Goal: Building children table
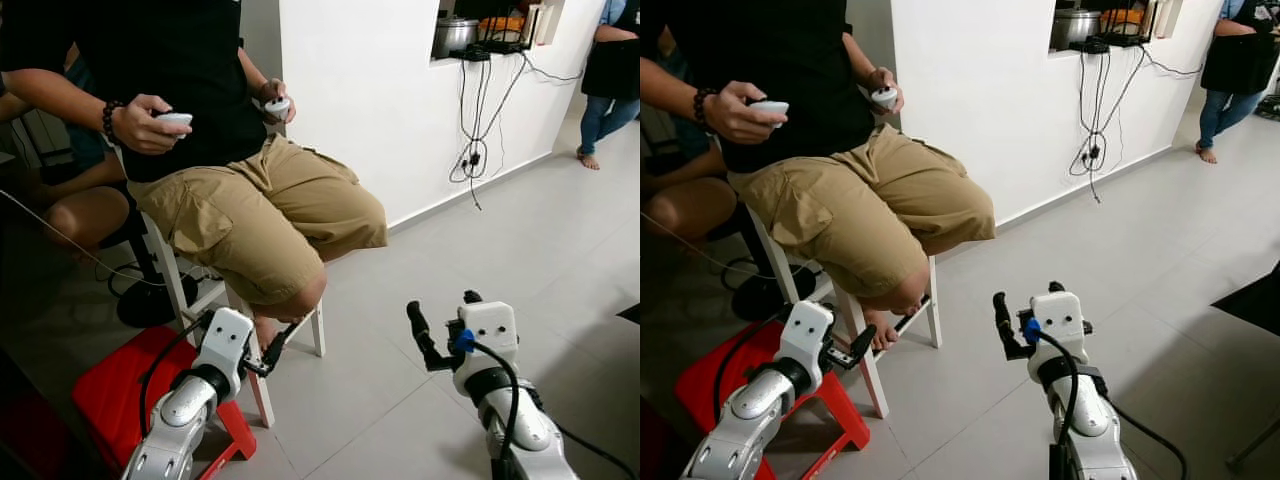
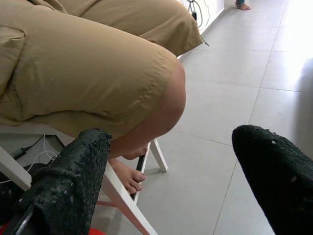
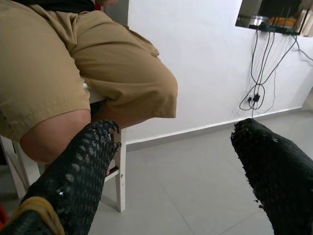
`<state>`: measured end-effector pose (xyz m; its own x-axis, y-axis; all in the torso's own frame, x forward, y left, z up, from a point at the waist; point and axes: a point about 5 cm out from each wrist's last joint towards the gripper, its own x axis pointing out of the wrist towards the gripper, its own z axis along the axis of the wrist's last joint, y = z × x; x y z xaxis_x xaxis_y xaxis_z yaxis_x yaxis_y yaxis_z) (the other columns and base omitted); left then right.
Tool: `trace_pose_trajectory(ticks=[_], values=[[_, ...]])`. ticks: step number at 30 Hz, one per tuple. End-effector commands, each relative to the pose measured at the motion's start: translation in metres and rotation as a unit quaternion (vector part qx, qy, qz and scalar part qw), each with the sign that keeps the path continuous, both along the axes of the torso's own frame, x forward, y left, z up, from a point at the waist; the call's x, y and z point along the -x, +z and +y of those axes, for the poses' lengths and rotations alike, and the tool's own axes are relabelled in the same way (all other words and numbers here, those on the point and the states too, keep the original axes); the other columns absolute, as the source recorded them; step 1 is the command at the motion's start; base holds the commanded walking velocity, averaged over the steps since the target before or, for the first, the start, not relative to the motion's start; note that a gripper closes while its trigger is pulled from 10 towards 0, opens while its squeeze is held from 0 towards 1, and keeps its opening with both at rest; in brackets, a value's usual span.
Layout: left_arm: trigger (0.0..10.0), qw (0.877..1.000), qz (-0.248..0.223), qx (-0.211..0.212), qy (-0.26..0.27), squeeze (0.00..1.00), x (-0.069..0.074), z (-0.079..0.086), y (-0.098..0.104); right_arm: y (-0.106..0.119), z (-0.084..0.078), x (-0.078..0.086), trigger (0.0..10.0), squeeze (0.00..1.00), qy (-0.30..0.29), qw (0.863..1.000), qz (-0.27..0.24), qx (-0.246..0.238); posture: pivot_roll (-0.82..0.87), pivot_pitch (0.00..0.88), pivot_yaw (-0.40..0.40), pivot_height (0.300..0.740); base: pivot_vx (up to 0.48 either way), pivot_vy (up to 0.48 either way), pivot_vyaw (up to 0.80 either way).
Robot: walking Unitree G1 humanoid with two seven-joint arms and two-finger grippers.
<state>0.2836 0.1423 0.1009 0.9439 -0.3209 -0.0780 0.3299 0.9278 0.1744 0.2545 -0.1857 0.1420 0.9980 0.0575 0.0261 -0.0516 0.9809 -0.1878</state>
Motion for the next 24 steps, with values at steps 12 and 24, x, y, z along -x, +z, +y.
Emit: trace_pose_trajectory(ticks=[12,24], values=[[10.0,0.998,-0.018,-0.037,0.041,0.0,-0.01,0.037,0.008,0.012,0.009,-0.005,10.0,0.0,0.021,0.999,-0.042,0.01,-0.01,0.0,-0.009,0.641,0.0,0.0,0.0],[10.0,0.99,-0.031,-0.092,0.102,0.0,-0.009,0.083,0.006,0.017,0.012,-0.008,10.0,0.0,0.033,0.997,-0.063,0.02,-0.01,0.0,-0.01,0.636,0.0,0.0,0.0]])
